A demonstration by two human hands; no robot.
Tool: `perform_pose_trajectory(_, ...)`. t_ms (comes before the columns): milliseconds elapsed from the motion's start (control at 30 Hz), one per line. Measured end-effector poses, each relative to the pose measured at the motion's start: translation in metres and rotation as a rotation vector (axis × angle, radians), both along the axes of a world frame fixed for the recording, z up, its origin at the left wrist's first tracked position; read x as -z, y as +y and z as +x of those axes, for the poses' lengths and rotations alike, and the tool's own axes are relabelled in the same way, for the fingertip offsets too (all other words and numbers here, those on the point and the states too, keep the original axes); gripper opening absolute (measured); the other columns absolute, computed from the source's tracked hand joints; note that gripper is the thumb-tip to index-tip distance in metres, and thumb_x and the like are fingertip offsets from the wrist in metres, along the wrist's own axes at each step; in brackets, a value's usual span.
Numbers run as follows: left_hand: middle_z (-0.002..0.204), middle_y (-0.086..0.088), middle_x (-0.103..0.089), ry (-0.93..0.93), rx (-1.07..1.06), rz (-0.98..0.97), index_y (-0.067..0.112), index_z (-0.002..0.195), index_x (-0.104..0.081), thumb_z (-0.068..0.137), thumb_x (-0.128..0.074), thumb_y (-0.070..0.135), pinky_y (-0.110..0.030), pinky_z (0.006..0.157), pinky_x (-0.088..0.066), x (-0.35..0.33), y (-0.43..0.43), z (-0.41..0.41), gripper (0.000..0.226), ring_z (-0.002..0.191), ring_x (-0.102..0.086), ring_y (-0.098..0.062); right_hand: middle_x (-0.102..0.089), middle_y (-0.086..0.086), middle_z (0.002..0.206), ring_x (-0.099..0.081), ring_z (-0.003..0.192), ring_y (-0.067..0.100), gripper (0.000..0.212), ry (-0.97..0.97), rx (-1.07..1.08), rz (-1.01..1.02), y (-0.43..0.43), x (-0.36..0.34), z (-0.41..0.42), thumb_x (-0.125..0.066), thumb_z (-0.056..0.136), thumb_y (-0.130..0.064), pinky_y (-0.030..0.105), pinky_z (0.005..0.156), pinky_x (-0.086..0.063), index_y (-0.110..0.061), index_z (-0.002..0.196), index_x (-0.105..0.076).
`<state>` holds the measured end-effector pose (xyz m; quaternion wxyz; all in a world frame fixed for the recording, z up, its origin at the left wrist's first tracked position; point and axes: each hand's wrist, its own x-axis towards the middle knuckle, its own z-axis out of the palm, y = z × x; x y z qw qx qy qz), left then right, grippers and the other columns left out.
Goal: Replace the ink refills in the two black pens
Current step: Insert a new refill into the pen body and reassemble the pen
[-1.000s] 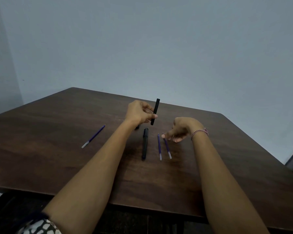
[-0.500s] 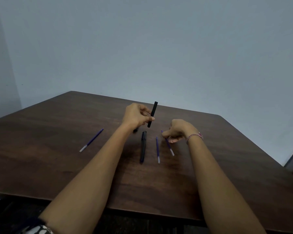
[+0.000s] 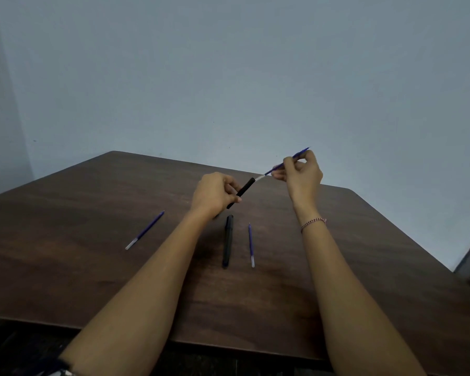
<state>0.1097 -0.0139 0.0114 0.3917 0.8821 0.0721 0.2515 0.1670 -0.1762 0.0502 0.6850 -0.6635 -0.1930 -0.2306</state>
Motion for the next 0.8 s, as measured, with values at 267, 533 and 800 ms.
perform_pose_trajectory(267,0.054,0.020,-0.060,0.003,0.013,0.006,0.034,0.065,-0.061,0.067,-0.081,0.010,-0.019,0.061,-0.050,0.0008,0.0009,0.0011,0.031,0.053,-0.056,0.012,-0.068,0.008,0.062,-0.069,0.056,0.022,0.010,-0.005,-0.008,0.095,-0.0007,-0.0032,0.0003,-0.049,0.088,-0.007,0.035,0.064,-0.058,-0.010,0.080,-0.042)
perform_pose_trajectory(533,0.053,0.019,-0.060,0.007,0.009,0.013,0.023,0.077,-0.070,0.066,-0.082,0.008,-0.017,0.058,-0.049,0.0017,0.0016,0.0027,0.022,0.053,-0.057,0.010,-0.067,0.007,0.060,-0.068,0.053,0.022,0.018,-0.031,-0.060,0.077,0.0010,0.0018,0.0035,-0.049,0.087,-0.007,0.028,0.056,-0.056,-0.017,0.075,-0.042)
perform_pose_trajectory(800,0.059,0.018,-0.062,-0.002,0.006,0.029,0.024,0.080,-0.071,0.068,-0.081,0.011,-0.017,0.058,-0.049,0.0009,0.0000,0.0038,0.020,0.060,-0.060,0.006,-0.068,0.008,0.066,-0.066,0.053,0.014,0.017,-0.034,-0.129,-0.039,0.0038,0.0054,0.0041,-0.053,0.090,-0.008,0.020,0.053,-0.053,-0.018,0.079,-0.046)
